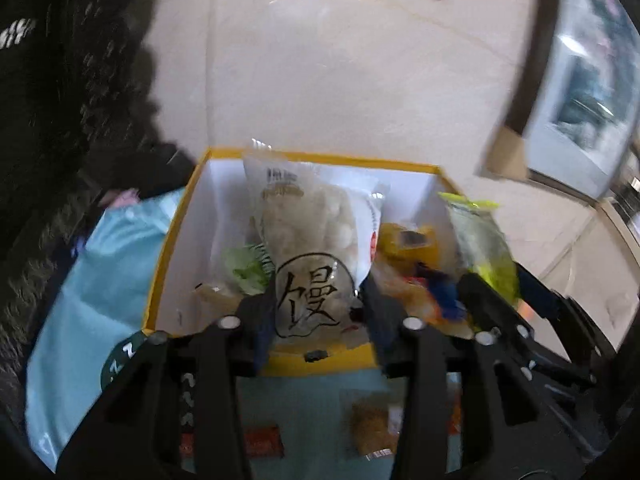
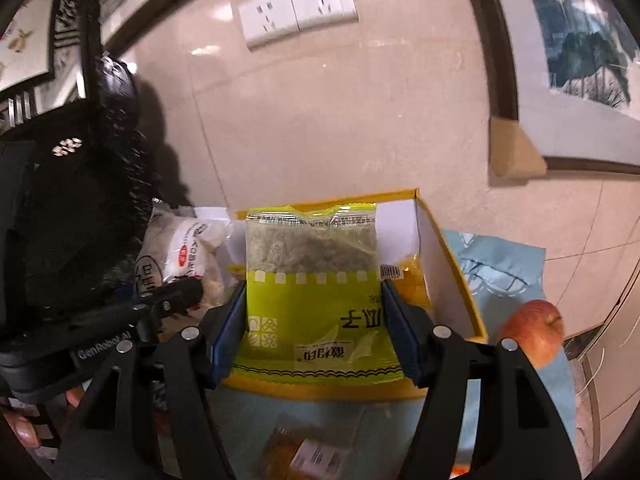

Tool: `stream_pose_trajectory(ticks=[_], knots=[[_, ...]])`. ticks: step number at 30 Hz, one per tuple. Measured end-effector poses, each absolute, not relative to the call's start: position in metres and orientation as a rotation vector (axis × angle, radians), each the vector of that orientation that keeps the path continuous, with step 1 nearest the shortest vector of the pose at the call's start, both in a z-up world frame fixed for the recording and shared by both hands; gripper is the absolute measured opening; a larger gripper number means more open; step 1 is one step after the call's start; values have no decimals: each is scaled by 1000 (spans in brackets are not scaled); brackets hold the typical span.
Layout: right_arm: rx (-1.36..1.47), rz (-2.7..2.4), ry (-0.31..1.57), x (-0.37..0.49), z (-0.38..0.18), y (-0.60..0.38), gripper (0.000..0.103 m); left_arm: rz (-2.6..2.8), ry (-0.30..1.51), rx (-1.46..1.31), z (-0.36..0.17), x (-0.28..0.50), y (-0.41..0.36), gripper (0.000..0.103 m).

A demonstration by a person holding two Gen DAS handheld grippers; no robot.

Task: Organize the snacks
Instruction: 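Lower both held snacks into the yellow box and open both grippers, then withdraw both grippers from the box back over the table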

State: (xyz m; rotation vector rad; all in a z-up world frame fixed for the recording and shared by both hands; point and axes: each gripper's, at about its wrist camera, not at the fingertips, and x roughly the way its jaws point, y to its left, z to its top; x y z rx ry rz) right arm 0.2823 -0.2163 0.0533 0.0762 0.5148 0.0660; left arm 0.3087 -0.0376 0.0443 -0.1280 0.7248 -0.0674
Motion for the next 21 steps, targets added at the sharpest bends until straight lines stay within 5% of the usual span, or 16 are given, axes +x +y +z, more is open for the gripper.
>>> stream_pose_trajectory(ticks=[2, 12, 16, 21], knots=[[-1, 10, 516, 284, 49, -211, 70, 75, 688, -125, 38, 309, -30, 101], [223, 131, 501, 210, 63, -246, 77, -7, 639, -201, 54, 246, -9, 101], [246, 106, 501, 167, 59, -249, 98, -25, 624, -167, 57, 206, -5, 101], [340, 97, 521, 122, 33, -263, 101, -32, 651, -116, 33, 160, 4, 101]])
